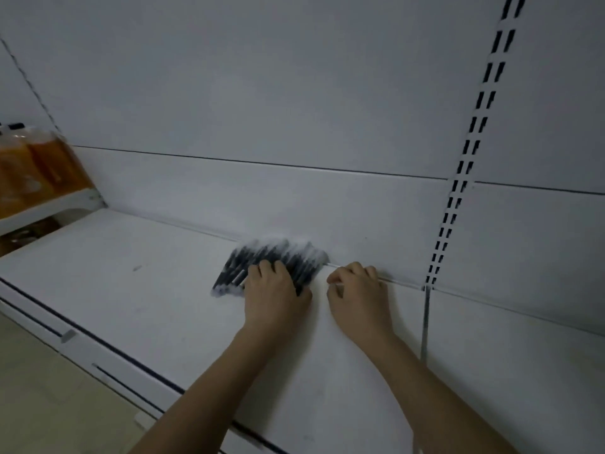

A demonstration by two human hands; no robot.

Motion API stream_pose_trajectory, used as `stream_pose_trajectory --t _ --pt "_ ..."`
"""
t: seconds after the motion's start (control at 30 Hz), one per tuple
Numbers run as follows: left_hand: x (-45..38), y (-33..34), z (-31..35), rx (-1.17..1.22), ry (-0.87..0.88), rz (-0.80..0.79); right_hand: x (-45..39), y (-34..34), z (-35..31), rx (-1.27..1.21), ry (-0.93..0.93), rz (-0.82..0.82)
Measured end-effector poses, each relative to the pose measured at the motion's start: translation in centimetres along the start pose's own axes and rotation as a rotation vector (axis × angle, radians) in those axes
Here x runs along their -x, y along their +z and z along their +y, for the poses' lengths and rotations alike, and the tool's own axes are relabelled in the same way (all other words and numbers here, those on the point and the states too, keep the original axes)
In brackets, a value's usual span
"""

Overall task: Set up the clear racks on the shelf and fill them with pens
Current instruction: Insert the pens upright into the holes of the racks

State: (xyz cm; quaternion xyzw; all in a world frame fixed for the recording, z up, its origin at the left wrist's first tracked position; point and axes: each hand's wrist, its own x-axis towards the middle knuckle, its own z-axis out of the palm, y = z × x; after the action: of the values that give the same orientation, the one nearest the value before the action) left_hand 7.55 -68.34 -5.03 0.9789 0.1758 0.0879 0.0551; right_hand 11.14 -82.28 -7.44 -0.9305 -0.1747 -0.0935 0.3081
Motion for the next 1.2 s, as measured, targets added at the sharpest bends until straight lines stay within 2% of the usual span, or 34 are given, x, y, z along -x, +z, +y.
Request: stream_pose_trajectory --t 0.27,0.4,0.53,0.6,0.63,0.7,0.77,0.9,1.0,1.2 --pt "-2.1 -1.2 0.3 0.041 -0.064 -0.198 -0.1 0.1 0.1 -0.035 0.024 -0.008" --pt "-2.3 -2.1 0.9 0.145 0.068 -0.258 0.1 -0.2 -0.3 -0.14 0.063 0.048" --pt "-1.1 -1.9 2.0 0.164 0.231 -0.21 0.4 -1.8 -1.5 -0.495 0.3 0.065" --pt "-0.4 -1.6 2.0 0.288 0.269 -0.202 0.8 -2.7 -2.4 -0.748 0.372 0.078" --pt "-0.2 -1.3 1.9 0.415 0.282 -0.222 1.0 -3.2 -3.1 -0.866 0.388 0.106" --pt "0.1 -0.8 2.0 0.743 0.342 -0.266 1.2 -4.4 -4.2 -0.949 0.348 0.185" --pt "0.0 -0.8 2.0 1.007 0.45 -0.261 1.1 -5.7 -5.5 -0.902 0.249 0.243" --pt "-0.8 -1.8 1.6 1.249 0.55 -0.232 0.8 -6.4 -7.4 -0.758 0.146 0.236" --pt "-0.8 -1.6 1.0 1.338 0.632 -0.334 0.9 -5.2 -7.6 -0.643 0.184 0.232" --pt "-2.6 -0.2 1.0 1.353 0.784 -0.492 1.7 -5.8 -7.9 -0.524 0.32 0.261"
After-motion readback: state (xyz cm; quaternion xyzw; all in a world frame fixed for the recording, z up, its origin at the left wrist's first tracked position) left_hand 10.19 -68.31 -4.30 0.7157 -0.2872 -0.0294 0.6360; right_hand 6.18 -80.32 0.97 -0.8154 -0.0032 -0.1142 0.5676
